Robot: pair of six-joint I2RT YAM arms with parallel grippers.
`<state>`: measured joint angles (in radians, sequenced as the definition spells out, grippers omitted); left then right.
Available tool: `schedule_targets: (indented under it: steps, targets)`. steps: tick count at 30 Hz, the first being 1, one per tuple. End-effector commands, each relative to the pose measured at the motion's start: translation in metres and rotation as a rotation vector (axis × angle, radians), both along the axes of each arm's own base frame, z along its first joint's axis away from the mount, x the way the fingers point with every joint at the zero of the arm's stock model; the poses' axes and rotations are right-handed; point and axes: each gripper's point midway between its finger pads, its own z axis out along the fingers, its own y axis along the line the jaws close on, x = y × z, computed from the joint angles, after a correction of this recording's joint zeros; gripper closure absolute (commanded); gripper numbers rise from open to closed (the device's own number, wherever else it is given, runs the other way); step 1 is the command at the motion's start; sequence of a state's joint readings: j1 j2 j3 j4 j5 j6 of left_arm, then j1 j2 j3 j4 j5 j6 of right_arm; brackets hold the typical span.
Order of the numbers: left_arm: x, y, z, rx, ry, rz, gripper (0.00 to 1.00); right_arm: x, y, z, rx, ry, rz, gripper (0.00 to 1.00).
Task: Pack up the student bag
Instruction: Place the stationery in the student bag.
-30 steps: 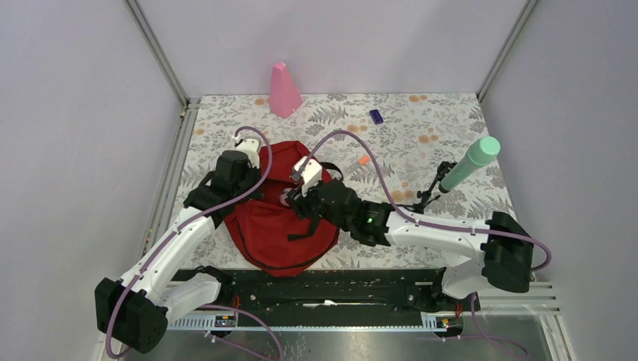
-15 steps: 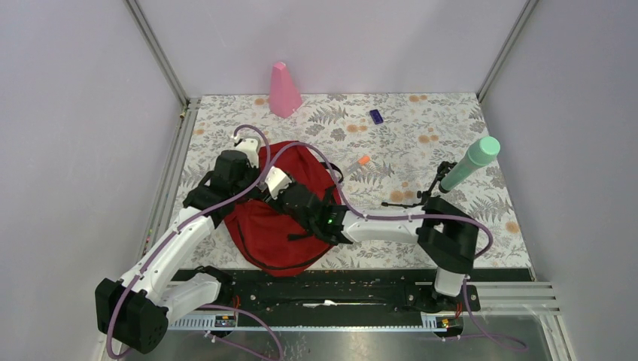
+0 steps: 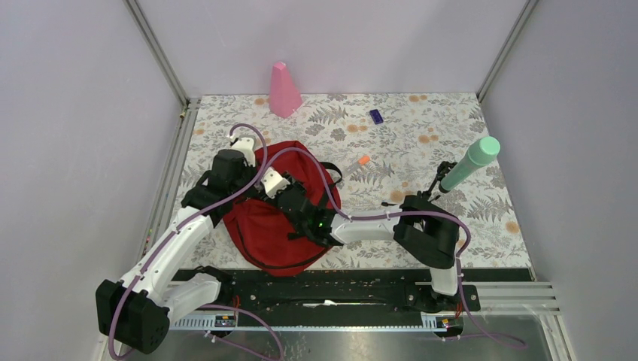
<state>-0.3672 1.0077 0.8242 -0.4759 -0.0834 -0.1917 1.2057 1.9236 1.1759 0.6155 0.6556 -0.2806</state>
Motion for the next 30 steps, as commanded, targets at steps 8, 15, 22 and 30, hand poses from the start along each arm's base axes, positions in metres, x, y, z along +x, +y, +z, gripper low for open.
schedule_targets:
  steps: [8, 15, 22, 30]
  targets:
    - [0.014, -0.015, 0.042, -0.081, -0.133, -0.025, 1.0, -0.014, -0.007, 0.028, 0.118, 0.054, 0.06, 0.07]
    - [0.016, -0.013, 0.041, -0.076, -0.13, -0.017, 1.0, -0.028, -0.037, 0.036, 0.152, 0.127, 0.025, 0.09]
    - [0.016, -0.011, 0.04, -0.07, -0.128, -0.011, 1.0, -0.061, -0.044, 0.019, 0.19, 0.311, 0.113, 0.34]
    - [0.017, -0.01, 0.038, -0.064, -0.124, -0.007, 1.0, -0.073, -0.033, -0.009, 0.264, 0.568, 0.178, 0.52]
